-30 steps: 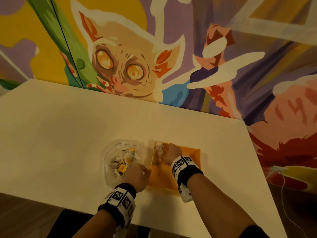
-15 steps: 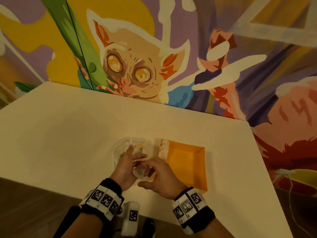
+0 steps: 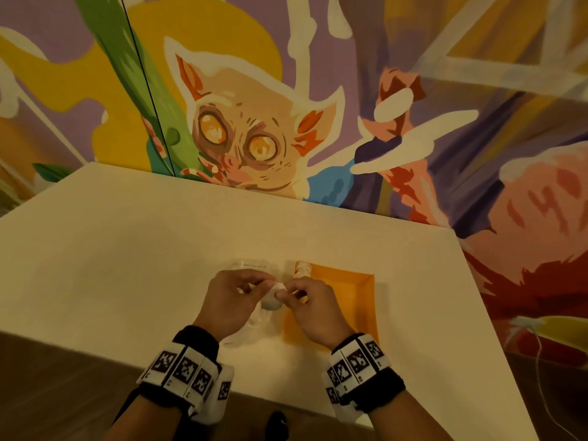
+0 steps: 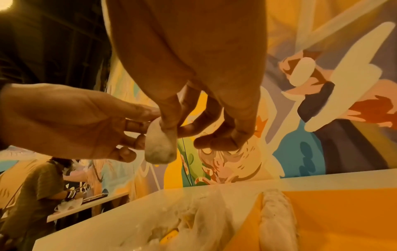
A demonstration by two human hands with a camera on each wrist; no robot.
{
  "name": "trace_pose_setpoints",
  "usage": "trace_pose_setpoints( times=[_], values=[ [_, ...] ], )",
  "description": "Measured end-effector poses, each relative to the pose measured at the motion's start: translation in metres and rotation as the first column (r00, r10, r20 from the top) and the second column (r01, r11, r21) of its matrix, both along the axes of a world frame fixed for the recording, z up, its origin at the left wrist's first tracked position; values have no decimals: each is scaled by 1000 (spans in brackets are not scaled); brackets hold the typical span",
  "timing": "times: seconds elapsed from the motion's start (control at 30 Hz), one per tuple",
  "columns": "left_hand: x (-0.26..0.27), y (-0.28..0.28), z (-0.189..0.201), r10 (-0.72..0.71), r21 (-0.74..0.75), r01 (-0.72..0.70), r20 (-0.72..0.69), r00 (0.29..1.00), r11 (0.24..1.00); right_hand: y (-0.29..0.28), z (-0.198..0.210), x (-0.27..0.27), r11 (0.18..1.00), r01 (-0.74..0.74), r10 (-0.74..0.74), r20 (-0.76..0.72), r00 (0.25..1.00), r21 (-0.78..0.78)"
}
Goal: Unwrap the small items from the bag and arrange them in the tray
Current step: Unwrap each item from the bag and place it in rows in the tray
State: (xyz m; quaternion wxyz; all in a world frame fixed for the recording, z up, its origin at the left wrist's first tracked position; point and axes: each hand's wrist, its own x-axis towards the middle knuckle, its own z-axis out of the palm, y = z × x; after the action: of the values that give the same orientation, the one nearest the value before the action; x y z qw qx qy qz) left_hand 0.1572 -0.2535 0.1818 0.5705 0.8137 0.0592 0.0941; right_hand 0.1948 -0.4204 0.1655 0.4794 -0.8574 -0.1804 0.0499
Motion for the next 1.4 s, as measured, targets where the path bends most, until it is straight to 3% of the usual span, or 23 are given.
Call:
trace_pose_setpoints(
  times=[0.17, 0.23, 0.33, 0.57, 0.77, 0.9, 1.1, 1.23, 1.4],
  values=[
    [7, 5, 7, -152, 202, 148, 4, 988, 968, -4, 6, 1, 999, 27, -27, -10, 1000, 44],
    [8, 3, 11, -130, 260, 118, 28, 991, 958, -5, 6, 1, 999, 24, -23, -14, 1000, 41],
    [10, 2, 15, 4, 221, -22, 82, 997, 975, -7, 4, 2, 999, 36, -36, -11, 999, 13],
    [10, -2, 16, -107, 185, 104, 4, 994, 977, -1, 6, 6, 1000, -3, 2, 21, 1000, 31],
    [17, -2, 17, -11, 199, -4, 75, 997, 980, 7, -1, 14, 1000, 21, -21, -36, 999, 4],
    [24, -4, 1, 82, 210, -65, -76, 994, 976, 1, -8, 32, 995, 81, -87, -126, 988, -51],
    [32, -17, -56, -13, 144, 92, -471, 882, 985, -20, -36, 65, 947, 169, -239, -247, 939, -274],
    [34, -33, -86, -11, 189, 138, -553, 833, 972, -17, -57, 78, 888, 167, -297, -259, 919, -428],
    [35, -42, -117, 33, 302, 167, -562, 827, 939, -6, -73, 87, 854, 56, -277, -363, 890, -517]
  ],
)
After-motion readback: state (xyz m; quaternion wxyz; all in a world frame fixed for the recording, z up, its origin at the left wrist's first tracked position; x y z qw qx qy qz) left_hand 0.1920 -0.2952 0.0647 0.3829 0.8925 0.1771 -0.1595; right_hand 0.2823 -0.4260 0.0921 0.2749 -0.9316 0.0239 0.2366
